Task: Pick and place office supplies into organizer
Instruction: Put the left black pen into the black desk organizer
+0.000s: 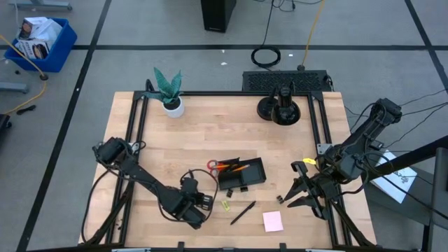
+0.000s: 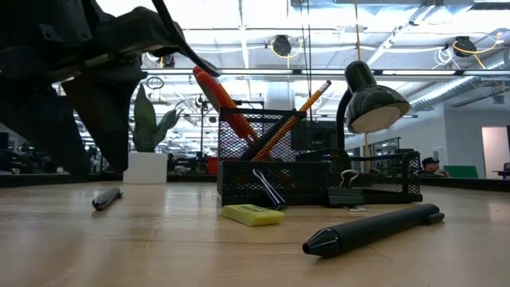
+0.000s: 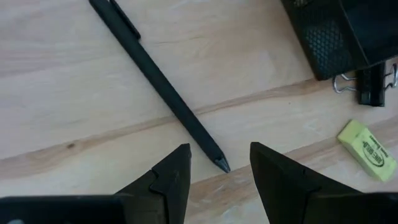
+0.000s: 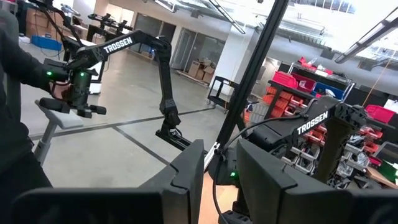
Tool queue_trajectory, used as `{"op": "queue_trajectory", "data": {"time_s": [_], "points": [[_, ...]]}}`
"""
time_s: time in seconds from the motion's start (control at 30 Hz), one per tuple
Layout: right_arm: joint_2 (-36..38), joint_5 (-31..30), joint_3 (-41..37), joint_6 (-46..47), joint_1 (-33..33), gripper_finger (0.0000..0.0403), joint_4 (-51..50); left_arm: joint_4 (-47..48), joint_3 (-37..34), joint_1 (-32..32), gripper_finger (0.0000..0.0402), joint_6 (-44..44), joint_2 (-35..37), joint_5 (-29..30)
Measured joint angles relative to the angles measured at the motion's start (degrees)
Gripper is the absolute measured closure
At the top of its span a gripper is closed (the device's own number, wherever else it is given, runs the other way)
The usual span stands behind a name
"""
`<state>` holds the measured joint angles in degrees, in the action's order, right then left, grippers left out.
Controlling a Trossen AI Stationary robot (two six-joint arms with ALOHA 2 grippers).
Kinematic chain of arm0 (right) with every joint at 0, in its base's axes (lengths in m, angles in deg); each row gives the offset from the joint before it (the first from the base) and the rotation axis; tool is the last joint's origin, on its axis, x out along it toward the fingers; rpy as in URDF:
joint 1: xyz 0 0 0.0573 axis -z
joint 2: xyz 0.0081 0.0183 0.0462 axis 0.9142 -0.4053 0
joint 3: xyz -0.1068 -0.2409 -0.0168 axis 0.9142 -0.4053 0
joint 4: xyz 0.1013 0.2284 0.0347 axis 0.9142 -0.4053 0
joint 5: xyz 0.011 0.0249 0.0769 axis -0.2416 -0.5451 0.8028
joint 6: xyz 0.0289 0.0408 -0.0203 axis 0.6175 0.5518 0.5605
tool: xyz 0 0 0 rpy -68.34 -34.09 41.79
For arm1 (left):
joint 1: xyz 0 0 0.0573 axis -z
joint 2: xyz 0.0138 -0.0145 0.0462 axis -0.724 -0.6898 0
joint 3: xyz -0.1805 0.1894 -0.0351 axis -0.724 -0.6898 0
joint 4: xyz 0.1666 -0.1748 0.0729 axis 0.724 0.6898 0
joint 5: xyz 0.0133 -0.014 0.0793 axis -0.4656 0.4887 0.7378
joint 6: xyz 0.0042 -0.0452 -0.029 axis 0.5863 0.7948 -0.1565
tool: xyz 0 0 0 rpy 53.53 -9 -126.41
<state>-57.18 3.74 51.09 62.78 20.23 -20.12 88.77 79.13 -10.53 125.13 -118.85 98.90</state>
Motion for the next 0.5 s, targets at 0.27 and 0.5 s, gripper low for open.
{"op": "queue_trajectory", "data": {"time_s": [0.27, 0.5], "points": [[0.0, 0.0, 0.0, 0.0, 0.0, 0.0314, 0.0, 0.4, -0.2, -1.7, 0.0231, 1.3, 0.0, 0.0], [0.0, 0.0, 0.0, 0.0, 0.0, 0.0314, 0.0, 0.4, -0.2, -3.8, 0.0231, 1.3, 0.0, -0.6]]}}
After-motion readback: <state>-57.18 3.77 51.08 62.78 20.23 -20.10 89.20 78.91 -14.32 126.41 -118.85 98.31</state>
